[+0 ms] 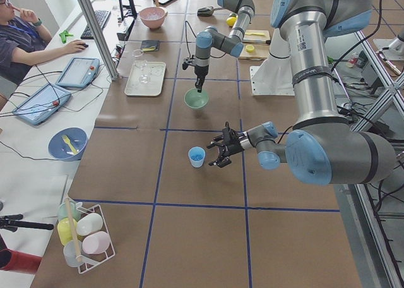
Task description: Pour ice into bowl
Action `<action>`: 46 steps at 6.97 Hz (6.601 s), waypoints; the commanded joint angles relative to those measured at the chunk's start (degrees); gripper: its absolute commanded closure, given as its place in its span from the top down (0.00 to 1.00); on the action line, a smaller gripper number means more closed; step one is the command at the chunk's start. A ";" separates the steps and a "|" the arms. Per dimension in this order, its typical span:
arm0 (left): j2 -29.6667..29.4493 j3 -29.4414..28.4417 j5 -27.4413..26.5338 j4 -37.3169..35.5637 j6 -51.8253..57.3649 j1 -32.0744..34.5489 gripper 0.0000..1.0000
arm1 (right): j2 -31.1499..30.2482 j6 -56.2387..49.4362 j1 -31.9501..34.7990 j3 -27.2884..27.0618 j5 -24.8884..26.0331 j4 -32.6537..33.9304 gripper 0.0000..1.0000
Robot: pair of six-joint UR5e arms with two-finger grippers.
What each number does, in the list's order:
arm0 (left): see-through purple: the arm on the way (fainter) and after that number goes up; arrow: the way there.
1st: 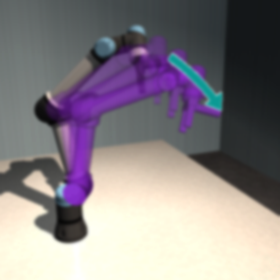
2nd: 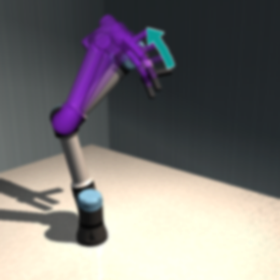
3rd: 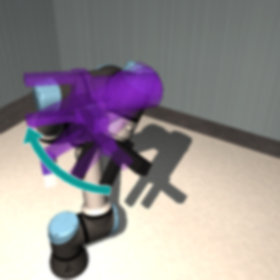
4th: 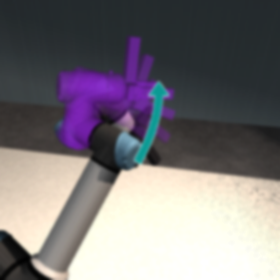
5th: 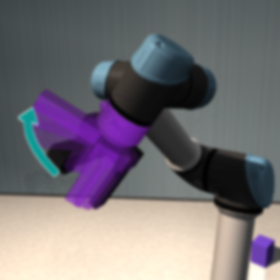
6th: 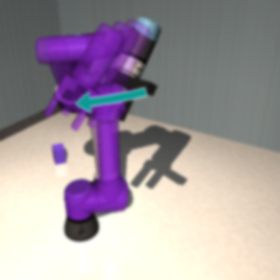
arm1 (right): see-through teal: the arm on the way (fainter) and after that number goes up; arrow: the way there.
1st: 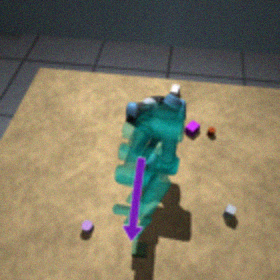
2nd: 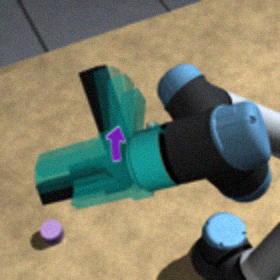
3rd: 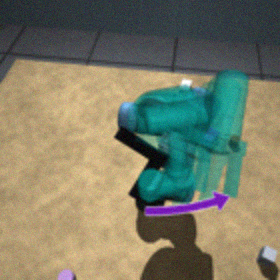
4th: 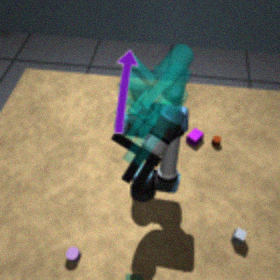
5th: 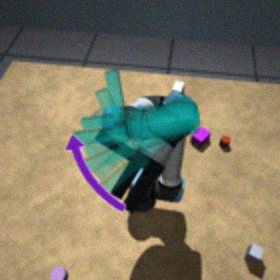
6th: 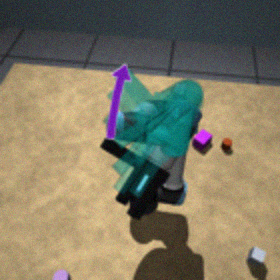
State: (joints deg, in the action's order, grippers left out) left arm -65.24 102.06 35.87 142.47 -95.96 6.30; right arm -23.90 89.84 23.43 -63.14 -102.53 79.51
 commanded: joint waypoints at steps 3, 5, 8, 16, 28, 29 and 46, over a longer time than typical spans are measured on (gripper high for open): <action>-2.00 -3.17 -2.64 0.00 0.42 0.12 0.99 | 0.16 0.25 0.30 -0.40 0.14 -0.15 1.00; -3.75 -4.67 -3.61 -0.09 0.86 0.91 0.99 | 0.25 -0.01 0.91 -1.28 -0.04 -0.15 1.00; -8.40 -8.00 -3.53 -0.09 2.70 4.15 0.99 | -0.36 -0.19 2.31 -6.27 -0.83 2.03 1.00; -13.16 -11.01 -3.35 0.79 8.67 9.26 0.00 | -7.13 -1.68 6.89 -16.93 -5.22 5.04 1.00; -29.24 0.16 0.25 -0.51 56.71 13.74 0.00 | -31.54 -10.45 10.05 -39.32 -5.84 3.90 1.00; -29.25 -0.11 -0.01 -0.61 60.32 13.66 0.00 | -32.61 -10.65 10.31 -40.30 -5.84 3.89 1.00; -36.36 -5.38 -19.34 -6.33 138.30 7.24 0.00 | -33.67 -9.42 10.49 -40.04 -5.49 1.78 1.00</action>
State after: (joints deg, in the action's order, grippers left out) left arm -101.28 96.67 17.80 136.14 39.65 13.56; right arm -57.57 80.17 33.93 -103.19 -108.02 81.30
